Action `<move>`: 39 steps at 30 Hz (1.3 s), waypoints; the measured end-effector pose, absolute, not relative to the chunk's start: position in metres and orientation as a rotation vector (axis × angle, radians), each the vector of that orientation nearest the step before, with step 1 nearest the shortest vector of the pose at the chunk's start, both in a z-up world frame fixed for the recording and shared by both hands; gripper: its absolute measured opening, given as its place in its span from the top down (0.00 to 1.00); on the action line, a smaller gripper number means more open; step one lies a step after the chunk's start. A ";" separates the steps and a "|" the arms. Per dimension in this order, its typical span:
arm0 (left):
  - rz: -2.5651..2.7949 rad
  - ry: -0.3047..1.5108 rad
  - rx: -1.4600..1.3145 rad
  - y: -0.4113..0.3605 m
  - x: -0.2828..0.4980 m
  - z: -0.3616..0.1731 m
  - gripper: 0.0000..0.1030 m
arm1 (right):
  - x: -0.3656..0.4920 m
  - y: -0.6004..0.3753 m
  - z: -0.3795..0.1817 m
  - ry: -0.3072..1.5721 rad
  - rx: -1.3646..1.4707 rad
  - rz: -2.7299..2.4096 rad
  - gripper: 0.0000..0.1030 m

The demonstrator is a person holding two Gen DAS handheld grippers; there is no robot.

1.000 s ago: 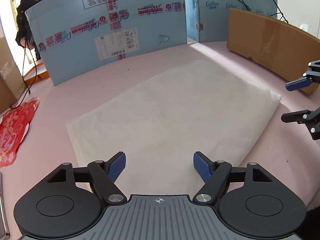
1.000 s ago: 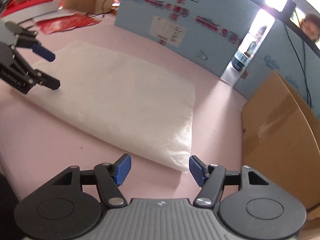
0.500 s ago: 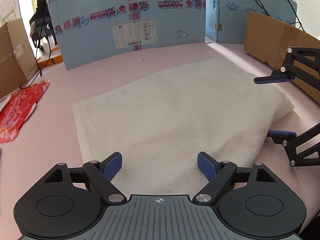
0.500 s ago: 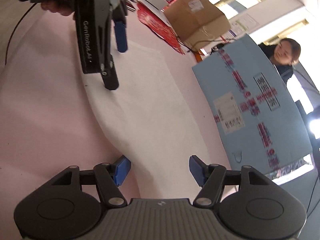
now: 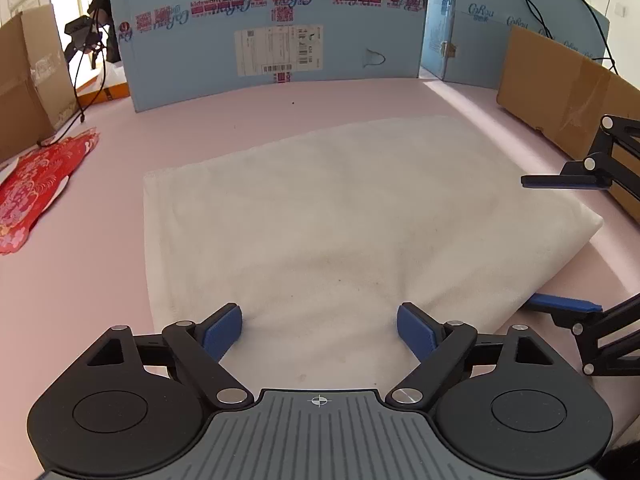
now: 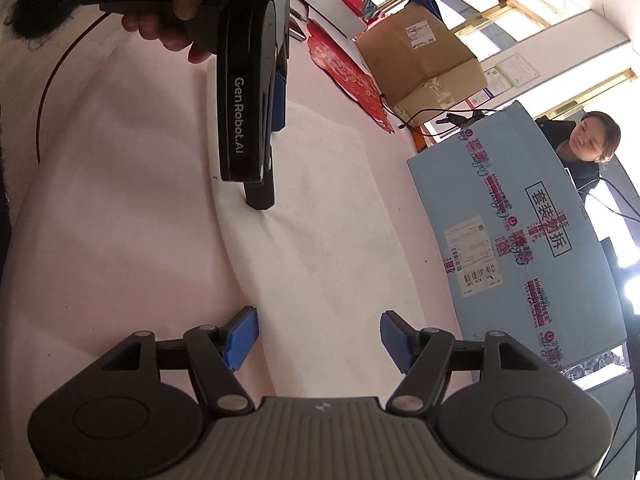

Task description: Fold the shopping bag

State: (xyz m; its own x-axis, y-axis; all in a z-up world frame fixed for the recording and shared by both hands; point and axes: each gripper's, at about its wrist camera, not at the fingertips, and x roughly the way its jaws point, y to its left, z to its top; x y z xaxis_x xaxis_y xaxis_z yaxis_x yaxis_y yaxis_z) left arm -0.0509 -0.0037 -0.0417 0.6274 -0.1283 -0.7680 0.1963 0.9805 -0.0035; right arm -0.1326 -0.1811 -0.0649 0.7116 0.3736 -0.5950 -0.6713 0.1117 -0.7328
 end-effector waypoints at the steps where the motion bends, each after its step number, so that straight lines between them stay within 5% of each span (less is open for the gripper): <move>1: -0.192 0.871 0.087 -0.003 -0.051 -0.042 0.15 | -0.130 -0.187 -0.067 0.299 -1.257 0.752 0.33; 3: -0.199 0.863 0.107 -0.004 -0.053 -0.039 0.15 | -0.125 -0.199 -0.070 0.315 -1.288 0.699 0.36; 7: -0.301 0.745 0.216 -0.019 -0.068 -0.015 0.15 | -0.124 -0.207 -0.069 0.309 -1.317 0.764 0.60; 10: -0.469 0.662 0.341 -0.040 -0.086 -0.009 0.15 | -0.124 -0.202 -0.067 0.320 -1.291 0.817 0.90; 14: -0.553 0.681 0.517 -0.056 -0.087 -0.028 0.19 | -0.115 -0.202 -0.054 0.398 -1.158 0.829 0.93; 18: -0.529 0.774 0.477 -0.029 -0.073 -0.026 0.60 | -0.099 -0.211 -0.030 0.517 -0.954 0.816 0.95; 21: -0.551 0.862 0.418 -0.003 -0.068 -0.018 0.72 | -0.095 -0.218 -0.018 0.590 -0.876 0.839 0.95; 27: -0.716 1.045 0.245 0.038 -0.059 -0.017 0.73 | -0.083 -0.226 -0.007 0.819 -0.750 0.962 0.94; 31: -0.698 1.091 -0.001 0.065 -0.040 -0.024 0.73 | -0.057 -0.234 -0.011 0.939 -0.663 0.942 0.83; 39: -0.659 1.116 -0.205 0.089 -0.040 -0.032 0.73 | -0.005 -0.282 -0.015 1.182 -0.396 0.874 0.82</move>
